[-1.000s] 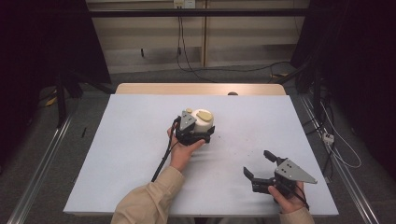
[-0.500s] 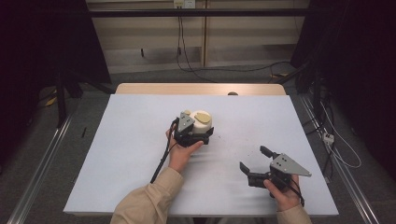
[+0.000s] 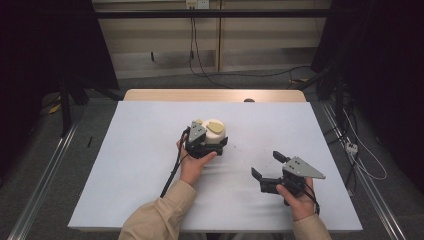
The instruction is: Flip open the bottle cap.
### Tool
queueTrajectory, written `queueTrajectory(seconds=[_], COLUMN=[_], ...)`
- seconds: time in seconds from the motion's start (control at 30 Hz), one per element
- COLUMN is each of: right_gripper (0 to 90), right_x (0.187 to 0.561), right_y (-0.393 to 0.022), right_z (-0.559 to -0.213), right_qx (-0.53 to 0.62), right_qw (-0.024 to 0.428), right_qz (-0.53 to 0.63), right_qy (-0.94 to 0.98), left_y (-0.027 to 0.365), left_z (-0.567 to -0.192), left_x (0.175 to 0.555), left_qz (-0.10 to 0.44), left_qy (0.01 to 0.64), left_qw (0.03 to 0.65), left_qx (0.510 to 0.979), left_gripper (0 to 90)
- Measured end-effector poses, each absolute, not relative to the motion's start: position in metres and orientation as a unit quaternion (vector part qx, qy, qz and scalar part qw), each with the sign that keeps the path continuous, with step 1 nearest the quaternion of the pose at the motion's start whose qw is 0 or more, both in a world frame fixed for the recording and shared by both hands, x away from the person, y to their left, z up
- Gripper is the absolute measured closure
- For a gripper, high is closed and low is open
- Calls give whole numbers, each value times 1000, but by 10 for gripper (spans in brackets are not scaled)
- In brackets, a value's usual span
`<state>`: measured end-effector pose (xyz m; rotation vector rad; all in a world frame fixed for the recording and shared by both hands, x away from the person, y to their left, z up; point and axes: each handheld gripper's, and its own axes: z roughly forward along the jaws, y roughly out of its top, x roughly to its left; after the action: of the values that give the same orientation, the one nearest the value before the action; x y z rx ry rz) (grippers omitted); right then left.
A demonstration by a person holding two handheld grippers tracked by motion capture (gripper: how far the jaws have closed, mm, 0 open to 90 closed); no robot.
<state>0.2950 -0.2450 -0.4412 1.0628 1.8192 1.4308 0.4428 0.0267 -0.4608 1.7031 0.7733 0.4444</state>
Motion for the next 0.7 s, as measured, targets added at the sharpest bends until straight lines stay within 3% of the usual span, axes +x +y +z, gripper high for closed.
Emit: queueTrajectory(seconds=[0.7], right_gripper=[88], right_x=[326], right_y=[-223], right_z=[-430], right_qx=[397], right_qw=[266], right_qz=[551], right_qy=[685], left_y=[26], left_z=[-461], left_x=[442], left_qz=[196], left_qy=[327], left_qw=[567], left_qx=[730], left_gripper=[54])
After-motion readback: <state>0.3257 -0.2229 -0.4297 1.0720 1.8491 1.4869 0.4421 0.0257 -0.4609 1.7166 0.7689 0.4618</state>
